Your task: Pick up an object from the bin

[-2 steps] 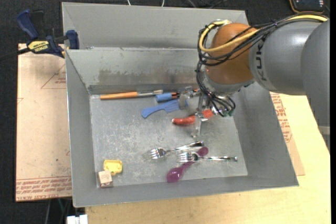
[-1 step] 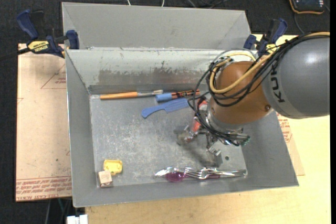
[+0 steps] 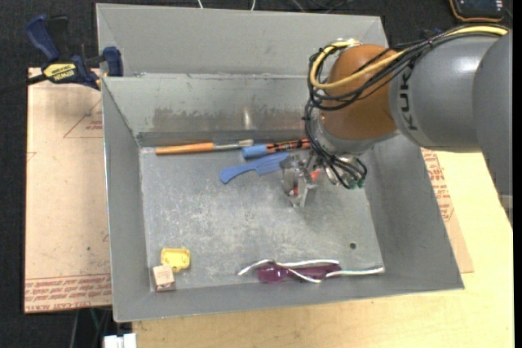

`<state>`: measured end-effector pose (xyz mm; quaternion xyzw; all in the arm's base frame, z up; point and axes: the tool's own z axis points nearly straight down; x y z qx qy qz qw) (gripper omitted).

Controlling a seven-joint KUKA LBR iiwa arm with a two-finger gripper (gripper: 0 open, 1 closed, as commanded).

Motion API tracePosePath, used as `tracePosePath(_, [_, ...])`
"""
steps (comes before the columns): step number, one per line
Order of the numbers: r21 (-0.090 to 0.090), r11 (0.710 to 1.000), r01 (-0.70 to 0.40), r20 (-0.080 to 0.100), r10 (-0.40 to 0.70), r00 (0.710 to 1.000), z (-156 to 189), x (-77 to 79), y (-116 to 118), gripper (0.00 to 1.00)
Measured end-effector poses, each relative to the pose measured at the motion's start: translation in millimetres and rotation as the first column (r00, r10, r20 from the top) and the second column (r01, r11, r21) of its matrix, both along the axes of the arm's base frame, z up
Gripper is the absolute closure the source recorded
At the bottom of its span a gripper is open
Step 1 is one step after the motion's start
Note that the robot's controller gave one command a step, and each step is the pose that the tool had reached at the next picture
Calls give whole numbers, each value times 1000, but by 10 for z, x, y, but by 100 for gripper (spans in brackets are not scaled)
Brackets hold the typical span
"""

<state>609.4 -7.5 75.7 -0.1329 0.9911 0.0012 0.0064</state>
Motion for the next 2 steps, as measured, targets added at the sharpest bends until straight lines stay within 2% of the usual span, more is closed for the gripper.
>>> tracePosePath(1, [0, 1000, 0, -1, 0, 1000, -2, -4, -1, 100])
tracePosePath(2, [0, 1000, 0, -13, 0, 1000, 137, -38, 2, 100])
